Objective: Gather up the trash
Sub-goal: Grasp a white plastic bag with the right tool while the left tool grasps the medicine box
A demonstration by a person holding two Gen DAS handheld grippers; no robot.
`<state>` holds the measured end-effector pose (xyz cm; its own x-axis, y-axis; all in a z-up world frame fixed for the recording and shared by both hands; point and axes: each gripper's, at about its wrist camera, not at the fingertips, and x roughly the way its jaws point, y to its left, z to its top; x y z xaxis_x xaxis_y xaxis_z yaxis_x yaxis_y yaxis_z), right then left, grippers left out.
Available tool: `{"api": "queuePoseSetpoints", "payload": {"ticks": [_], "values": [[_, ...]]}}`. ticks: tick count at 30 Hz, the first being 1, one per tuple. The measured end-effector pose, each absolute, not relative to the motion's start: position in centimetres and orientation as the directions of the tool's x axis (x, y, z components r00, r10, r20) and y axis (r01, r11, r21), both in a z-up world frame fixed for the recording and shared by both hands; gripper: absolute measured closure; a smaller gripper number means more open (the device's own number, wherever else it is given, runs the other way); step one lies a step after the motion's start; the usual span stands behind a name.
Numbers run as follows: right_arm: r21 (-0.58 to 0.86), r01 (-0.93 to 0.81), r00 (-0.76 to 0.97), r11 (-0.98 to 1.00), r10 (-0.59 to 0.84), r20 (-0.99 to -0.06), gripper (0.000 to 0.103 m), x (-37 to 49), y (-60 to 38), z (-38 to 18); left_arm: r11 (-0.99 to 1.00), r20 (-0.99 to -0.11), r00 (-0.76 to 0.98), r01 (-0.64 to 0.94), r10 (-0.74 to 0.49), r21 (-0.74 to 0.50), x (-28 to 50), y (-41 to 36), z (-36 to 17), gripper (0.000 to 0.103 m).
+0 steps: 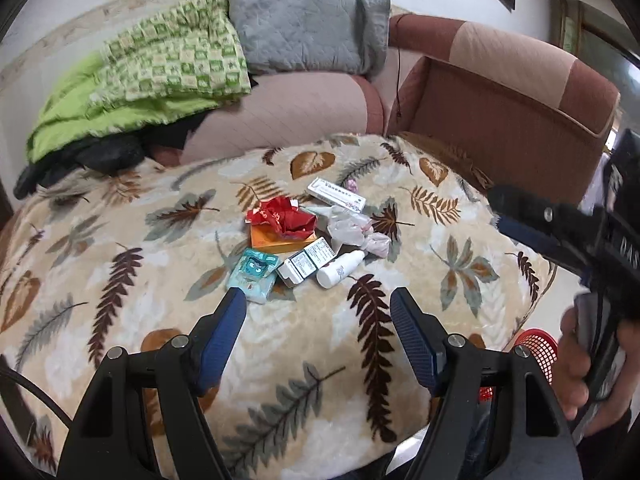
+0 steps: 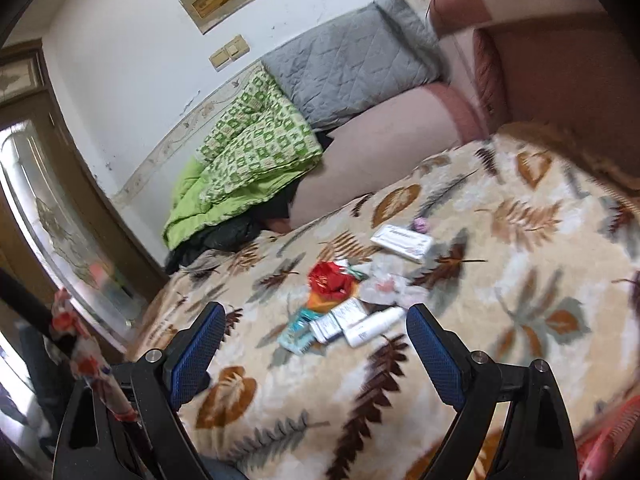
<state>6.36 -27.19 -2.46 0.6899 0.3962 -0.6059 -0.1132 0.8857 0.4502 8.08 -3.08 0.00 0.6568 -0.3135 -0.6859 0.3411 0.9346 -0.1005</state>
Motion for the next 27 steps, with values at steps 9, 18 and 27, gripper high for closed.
{"api": "queuePoseSetpoints", "payload": {"ticks": [9, 18, 27], "values": [[0.508, -0.03, 0.624, 0.861, 0.413, -0.663, 0.009, 16.9, -28.2, -8.9, 0.93, -0.788, 0.548, 0.358, -0.279, -0.081, 17.5, -5.1, -3.3, 0.03], [0.524, 0.019, 0.556, 0.852, 0.426, -0.714, 0.017, 21.2, -29.1, -17.4, 0.906, -0.848, 0.466, 0.422, -0.255, -0.041, 21.6, -7.0, -9.3, 0.03], [0.557, 0.066, 0.52, 0.828, 0.448, -0.727, 0.07, 21.0, -30.3, -19.6, 0.885, -0.882, 0.446, 0.459, -0.152, 0.079, 21.8, -8.0, -12.5, 0.03]]}}
